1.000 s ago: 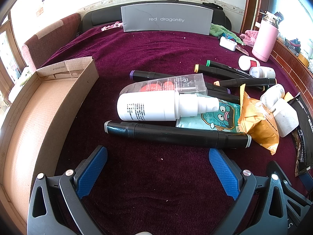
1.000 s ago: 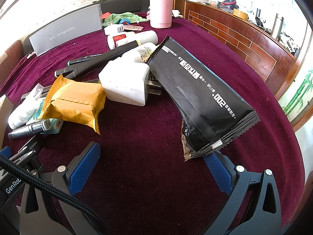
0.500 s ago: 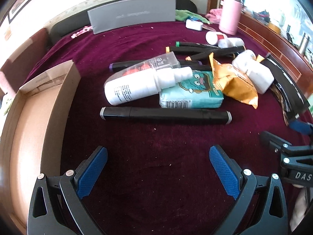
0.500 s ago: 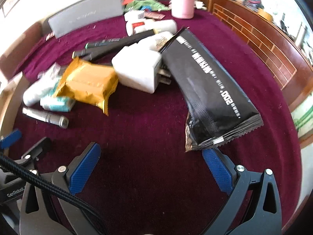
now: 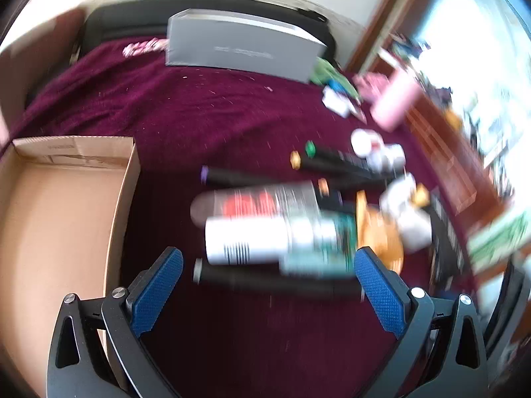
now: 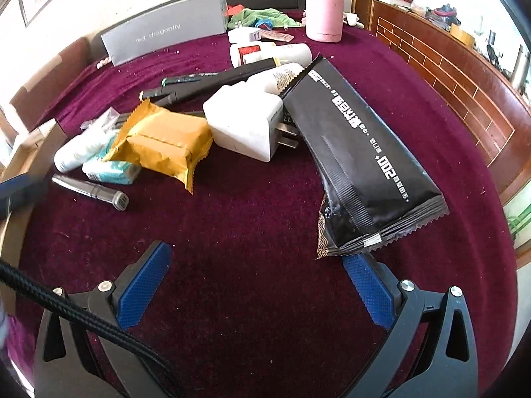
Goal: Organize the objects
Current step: 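Reach the left gripper toward the white spray bottle in the pile, then grasp the white spray bottle with the left gripper while the right gripper grasps a black marker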
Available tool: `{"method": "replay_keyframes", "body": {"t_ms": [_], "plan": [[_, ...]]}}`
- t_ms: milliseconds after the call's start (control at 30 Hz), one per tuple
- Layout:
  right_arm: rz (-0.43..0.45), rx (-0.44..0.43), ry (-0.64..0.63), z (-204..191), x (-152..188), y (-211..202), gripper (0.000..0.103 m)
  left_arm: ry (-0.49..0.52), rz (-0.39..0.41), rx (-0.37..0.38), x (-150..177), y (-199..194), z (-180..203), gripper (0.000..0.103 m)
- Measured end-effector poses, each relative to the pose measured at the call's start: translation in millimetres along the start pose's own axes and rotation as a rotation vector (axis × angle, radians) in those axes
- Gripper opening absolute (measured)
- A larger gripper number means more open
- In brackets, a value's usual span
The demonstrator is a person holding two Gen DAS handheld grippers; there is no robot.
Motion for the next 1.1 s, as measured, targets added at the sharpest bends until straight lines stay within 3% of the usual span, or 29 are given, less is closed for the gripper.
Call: {"method": "replay_keyframes", "body": {"t_ms": [100, 167, 267, 367, 500, 533, 567, 733, 867, 1000, 1100], "plan": [[0.010, -0.022, 0.025, 1, -4, 0, 0.103, -0.033, -0.046, -0.024, -3, 25, -7, 0.101], [0.014, -0.027, 0.031, 1, -4, 0, 0.103, 0.021, -0.083, -0.048, 4, 35, -1, 0.100], [0.017, -0.029, 0.035, 1, -4, 0, 0.103, 0.000, -0.187, 0.075, 33, 35, 22, 0.099], [0.020, -0.037, 0.045, 2, -4, 0, 0.103, 0.099, -0.219, 0.174, 59, 18, 49, 0.099], [0.022, -0.046, 0.056, 2, -5, 0, 0.103, 0.094, -0.320, 0.396, 90, -20, 78, 0.097], [0.023, -0.050, 0.062, 3, -5, -1, 0.103, 0.119, -0.317, 0.404, 93, -29, 80, 0.097], [0.026, -0.058, 0.072, 3, -6, -1, 0.103, 0.145, -0.309, 0.398, 92, -36, 81, 0.097], [0.045, -0.120, 0.158, 12, -9, -5, 0.103, 0.281, -0.162, 0.228, 68, -51, 64, 0.097], [0.062, -0.157, 0.210, 16, -10, -7, 0.103, 0.324, -0.147, 0.210, 68, -52, 70, 0.097], [0.084, -0.187, 0.257, 19, -13, -9, 0.103, 0.375, -0.073, 0.134, 48, -44, 66, 0.097], [0.094, -0.204, 0.281, 21, -13, -10, 0.103, 0.394, -0.062, 0.096, 36, -26, 57, 0.097]]}}
Point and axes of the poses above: each gripper's, at about its wrist camera, not at the fingertips, and y roughly the way its jaws point, z to its right, x to its underside, the point moved 8 cm from there along y, roughly the way its jaws point, and after that the axes turned 14 degrees about z, right-handed, at the moved point
